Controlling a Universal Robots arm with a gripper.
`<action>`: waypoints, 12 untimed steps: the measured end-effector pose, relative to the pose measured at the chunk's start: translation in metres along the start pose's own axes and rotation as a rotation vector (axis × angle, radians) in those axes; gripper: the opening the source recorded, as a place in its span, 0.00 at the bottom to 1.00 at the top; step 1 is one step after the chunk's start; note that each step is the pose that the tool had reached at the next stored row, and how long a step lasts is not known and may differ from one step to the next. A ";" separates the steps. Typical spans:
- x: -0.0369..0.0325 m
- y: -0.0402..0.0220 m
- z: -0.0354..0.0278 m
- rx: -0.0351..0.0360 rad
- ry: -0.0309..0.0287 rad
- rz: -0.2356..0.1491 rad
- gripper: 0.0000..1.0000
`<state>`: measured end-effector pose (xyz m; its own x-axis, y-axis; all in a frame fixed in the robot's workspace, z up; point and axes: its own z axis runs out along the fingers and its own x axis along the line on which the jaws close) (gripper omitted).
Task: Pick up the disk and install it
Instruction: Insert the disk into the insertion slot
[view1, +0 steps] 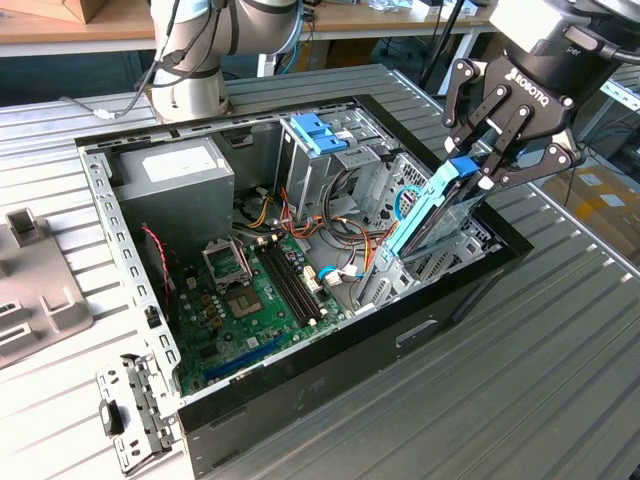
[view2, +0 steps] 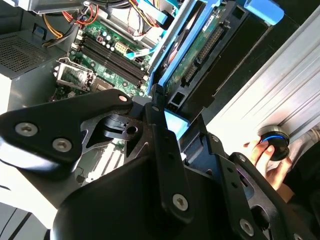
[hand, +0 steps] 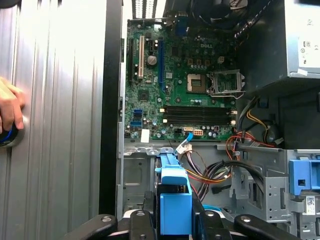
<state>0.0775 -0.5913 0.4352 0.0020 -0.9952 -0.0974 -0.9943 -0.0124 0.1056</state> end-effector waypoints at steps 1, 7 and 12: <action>0.0002 -0.0001 0.0010 0.0000 -0.0001 0.000 0.36; 0.0010 -0.0008 0.0072 0.0000 -0.0001 0.000 0.36; 0.0015 -0.0013 0.0117 0.0000 -0.0001 0.000 0.36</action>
<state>0.0775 -0.5917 0.4233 0.0021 -0.9952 -0.0975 -0.9943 -0.0124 0.1056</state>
